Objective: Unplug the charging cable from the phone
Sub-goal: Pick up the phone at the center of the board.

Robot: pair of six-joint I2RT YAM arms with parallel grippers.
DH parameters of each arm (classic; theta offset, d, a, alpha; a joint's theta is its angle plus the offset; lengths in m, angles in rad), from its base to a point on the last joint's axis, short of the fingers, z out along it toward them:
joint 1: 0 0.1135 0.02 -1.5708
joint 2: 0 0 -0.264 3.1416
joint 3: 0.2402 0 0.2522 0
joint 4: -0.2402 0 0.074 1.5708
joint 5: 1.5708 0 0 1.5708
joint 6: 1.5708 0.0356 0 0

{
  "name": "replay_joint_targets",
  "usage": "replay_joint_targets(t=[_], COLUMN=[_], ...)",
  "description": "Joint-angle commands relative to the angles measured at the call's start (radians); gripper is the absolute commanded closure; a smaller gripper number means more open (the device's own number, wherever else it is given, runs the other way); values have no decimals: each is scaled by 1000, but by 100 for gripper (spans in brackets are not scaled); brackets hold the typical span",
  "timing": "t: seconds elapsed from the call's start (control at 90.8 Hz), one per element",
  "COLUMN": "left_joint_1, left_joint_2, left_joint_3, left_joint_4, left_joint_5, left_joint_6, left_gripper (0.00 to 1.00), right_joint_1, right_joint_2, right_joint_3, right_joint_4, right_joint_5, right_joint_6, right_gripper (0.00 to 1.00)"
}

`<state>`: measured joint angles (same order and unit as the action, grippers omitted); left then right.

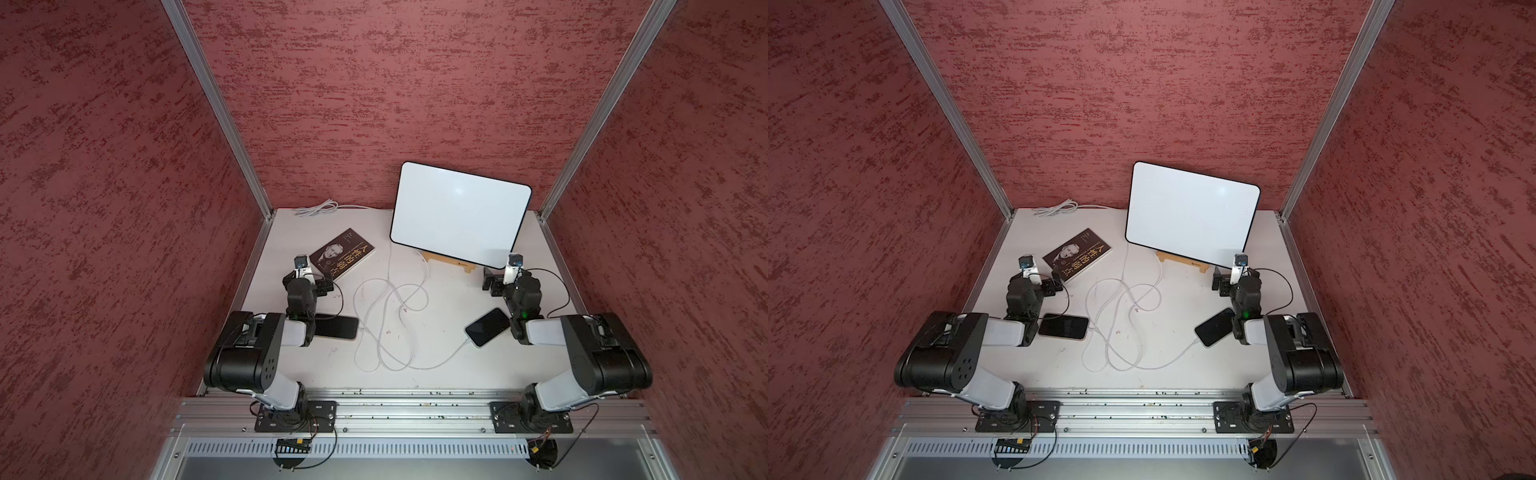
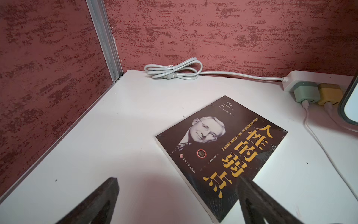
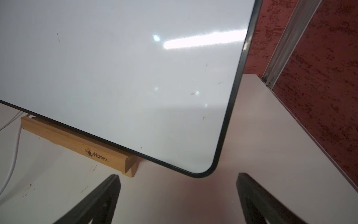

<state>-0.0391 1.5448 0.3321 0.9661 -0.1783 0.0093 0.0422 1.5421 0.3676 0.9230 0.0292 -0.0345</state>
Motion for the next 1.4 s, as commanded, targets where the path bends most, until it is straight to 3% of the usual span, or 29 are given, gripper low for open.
replay_joint_targets(t=[0.0,0.705,0.937,1.014,1.124,1.245,1.311,1.388], left_joint_1=[5,21,18,3,-10,7,34,84], left_joint_2=[-6,-9,-44,-74,-160,-250,-299,-333], left_joint_3=[10,19,27,35,176,278,360,466], left_joint_4=[28,5,-37,-71,-387,-556,-696,-893], left_joint_5=[-4,15,5,-6,-52,-24,21,120], left_joint_6=[12,-4,-5,10,12,-52,-164,-366], left_gripper=[0,0,0,0,0,0,0,0], right_joint_1=[-3,-4,-4,-5,-5,-5,-4,-4], right_joint_2=[5,5,-33,-77,-194,-327,-400,-465], right_joint_3=[11,14,17,42,112,192,269,420], right_joint_4=[4,0,-30,-131,-323,-481,-651,-1032], right_joint_5=[-9,-10,81,47,40,62,89,181], right_joint_6=[-7,-5,30,12,13,119,258,576], right_gripper=[1,1,1,1,1,1,1,1])
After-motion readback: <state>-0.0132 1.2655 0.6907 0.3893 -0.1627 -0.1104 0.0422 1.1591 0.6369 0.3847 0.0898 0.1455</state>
